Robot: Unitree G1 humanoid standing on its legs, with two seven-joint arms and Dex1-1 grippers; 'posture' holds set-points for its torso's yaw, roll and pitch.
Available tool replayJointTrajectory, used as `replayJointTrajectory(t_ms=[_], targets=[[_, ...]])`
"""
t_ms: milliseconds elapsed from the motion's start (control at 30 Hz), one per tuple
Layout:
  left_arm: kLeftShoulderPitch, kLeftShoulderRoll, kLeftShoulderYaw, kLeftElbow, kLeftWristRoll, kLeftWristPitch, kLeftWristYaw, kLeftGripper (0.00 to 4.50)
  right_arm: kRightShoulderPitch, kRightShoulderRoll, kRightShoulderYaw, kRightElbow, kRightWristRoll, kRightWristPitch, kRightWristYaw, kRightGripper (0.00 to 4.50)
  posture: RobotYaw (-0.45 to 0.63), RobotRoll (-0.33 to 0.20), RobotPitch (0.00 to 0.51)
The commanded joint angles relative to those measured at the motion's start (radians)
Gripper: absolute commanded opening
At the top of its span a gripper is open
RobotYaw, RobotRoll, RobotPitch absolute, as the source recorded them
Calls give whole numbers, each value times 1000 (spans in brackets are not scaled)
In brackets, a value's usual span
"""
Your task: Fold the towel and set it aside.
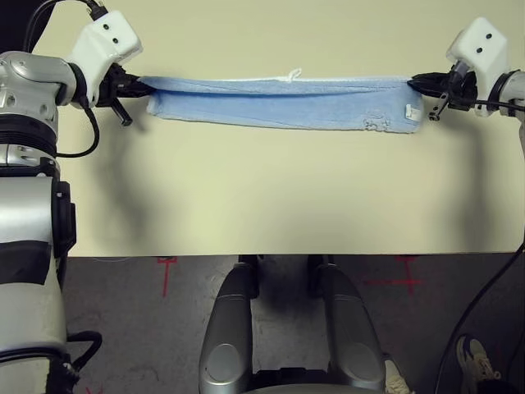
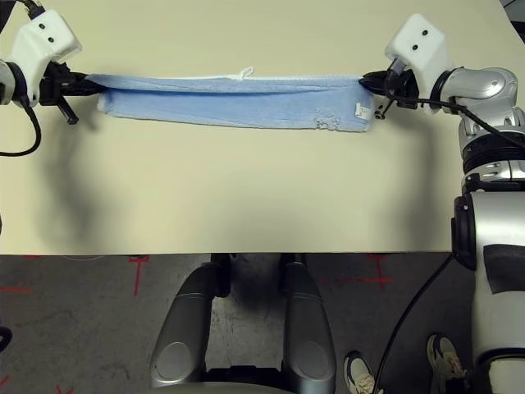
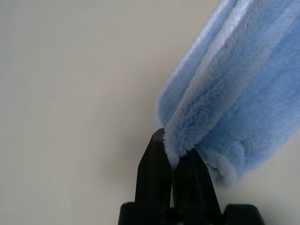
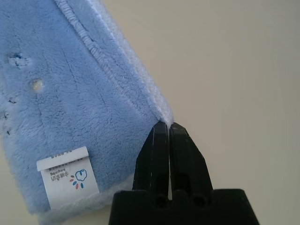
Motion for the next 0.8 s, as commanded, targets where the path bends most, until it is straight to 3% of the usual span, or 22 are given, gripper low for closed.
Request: replayJointTrajectory(t_ms=[33, 67, 100, 333, 367, 433, 500, 800], targets=[[19, 24, -15, 37, 35, 10, 7, 742, 11, -16, -16, 37, 1, 11, 18, 0, 34, 0, 388], [20, 26, -17, 37, 40, 16, -5, 1140, 10, -14, -22, 37, 9, 12, 25, 579, 34, 0, 388], [19, 31, -20, 37, 44, 23, -33, 1460, 8, -13, -25, 37, 12, 9, 28, 783, 30, 0, 385], [9, 84, -36, 21, 46, 116, -309, 4210, -4, -36, -28, 52, 4, -1, 14, 3407, 37, 0, 380], [10, 91, -40, 18, 48, 127, -344, 4500, -7, -37, -27, 54, 2, 0, 10, 3827, 38, 0, 379], [13, 102, -43, 12, 49, 150, -389, 4500, -13, -35, -26, 55, -1, 1, 3, 4459, 39, 0, 379], [22, 104, -43, 7, 52, 140, -368, 4500, -19, -32, -24, 55, -2, 3, -1, 4459, 44, 0, 379], [36, 88, -34, 16, 77, 29, 1, 4500, -38, -48, -22, 53, -4, 7, 7, 4459, 47, 0, 378]])
